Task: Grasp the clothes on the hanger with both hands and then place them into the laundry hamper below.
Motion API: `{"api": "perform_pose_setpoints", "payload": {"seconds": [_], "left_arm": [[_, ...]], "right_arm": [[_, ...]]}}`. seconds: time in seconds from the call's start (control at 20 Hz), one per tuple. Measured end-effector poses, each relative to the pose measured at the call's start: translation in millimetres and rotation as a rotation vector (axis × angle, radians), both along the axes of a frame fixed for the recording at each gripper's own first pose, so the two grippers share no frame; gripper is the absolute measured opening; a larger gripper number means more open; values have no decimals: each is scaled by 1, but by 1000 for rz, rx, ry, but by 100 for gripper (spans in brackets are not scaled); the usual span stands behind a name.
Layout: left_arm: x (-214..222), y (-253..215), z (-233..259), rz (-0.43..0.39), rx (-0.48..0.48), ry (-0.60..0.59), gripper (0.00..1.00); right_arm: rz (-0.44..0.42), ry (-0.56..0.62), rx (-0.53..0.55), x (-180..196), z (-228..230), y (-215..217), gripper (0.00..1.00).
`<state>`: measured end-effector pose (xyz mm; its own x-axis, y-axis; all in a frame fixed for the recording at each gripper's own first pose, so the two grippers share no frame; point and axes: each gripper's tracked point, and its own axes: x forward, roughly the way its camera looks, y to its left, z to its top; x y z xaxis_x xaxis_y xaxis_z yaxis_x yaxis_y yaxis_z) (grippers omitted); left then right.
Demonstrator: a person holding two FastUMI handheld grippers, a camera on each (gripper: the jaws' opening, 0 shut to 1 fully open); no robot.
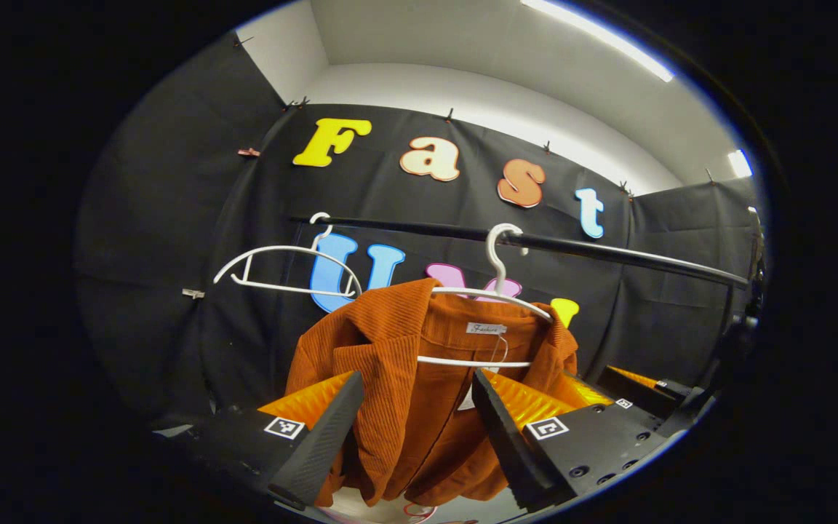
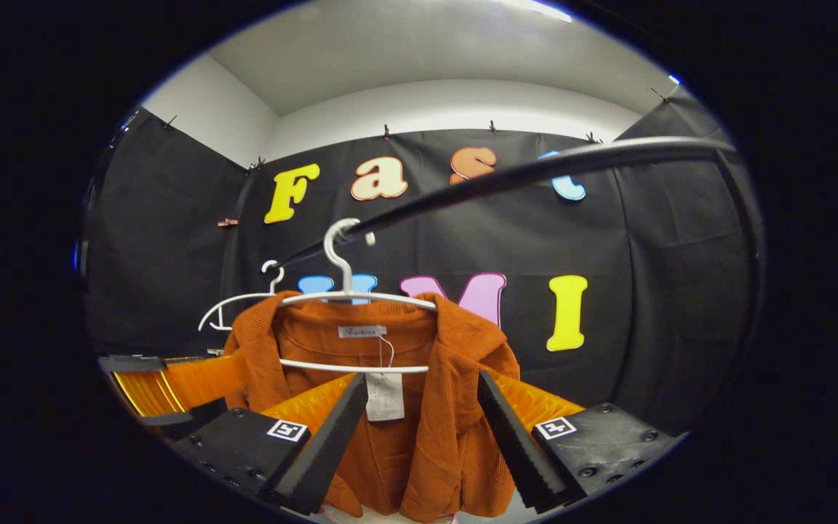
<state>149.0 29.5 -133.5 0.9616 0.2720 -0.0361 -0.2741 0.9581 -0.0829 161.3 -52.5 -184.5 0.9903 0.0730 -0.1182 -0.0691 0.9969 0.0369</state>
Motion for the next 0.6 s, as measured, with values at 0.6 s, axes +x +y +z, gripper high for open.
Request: {"api": "perform_pose_setpoints", "payload": {"seconds": [0.6], "left_arm": [[37, 59, -49, 304, 8, -2, 95]], "right_arm": [[37, 91, 30, 67, -67, -19, 98]]}}
